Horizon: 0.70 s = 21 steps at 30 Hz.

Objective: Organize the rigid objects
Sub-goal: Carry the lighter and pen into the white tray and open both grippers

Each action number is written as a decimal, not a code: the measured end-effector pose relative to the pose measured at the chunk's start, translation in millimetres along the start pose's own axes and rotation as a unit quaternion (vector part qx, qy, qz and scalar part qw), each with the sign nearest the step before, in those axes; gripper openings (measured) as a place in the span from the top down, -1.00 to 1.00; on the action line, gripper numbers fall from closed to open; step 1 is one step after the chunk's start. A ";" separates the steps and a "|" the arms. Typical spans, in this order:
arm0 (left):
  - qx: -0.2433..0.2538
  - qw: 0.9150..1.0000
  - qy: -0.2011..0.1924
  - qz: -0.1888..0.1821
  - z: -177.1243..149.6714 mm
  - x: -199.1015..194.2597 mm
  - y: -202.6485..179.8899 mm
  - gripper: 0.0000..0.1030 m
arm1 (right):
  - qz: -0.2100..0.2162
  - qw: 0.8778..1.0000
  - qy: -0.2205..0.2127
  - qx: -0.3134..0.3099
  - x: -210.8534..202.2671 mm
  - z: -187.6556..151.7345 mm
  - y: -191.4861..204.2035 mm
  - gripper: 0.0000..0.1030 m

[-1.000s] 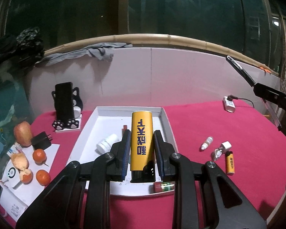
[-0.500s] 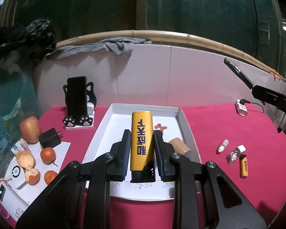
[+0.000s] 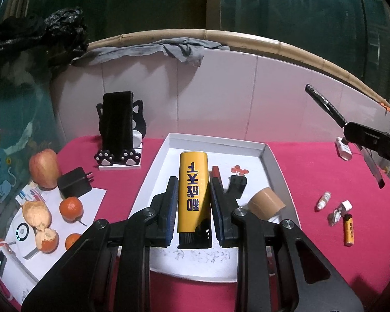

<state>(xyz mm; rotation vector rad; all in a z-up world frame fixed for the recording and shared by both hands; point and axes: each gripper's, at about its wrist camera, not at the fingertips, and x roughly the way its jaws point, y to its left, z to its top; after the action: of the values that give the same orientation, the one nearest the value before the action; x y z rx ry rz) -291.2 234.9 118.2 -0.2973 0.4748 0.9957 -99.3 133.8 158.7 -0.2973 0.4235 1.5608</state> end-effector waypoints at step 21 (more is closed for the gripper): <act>-0.054 0.996 0.072 -0.022 15.9 76.1 26.4 0.54 | 0.027 0.997 0.066 0.028 80.5 3.0 18.0 0.88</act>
<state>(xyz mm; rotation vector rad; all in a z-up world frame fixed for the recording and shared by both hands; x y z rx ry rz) -275.2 311.2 92.3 -0.4782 0.5443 0.9620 -120.1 207.2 127.3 -0.3484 0.5815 1.5836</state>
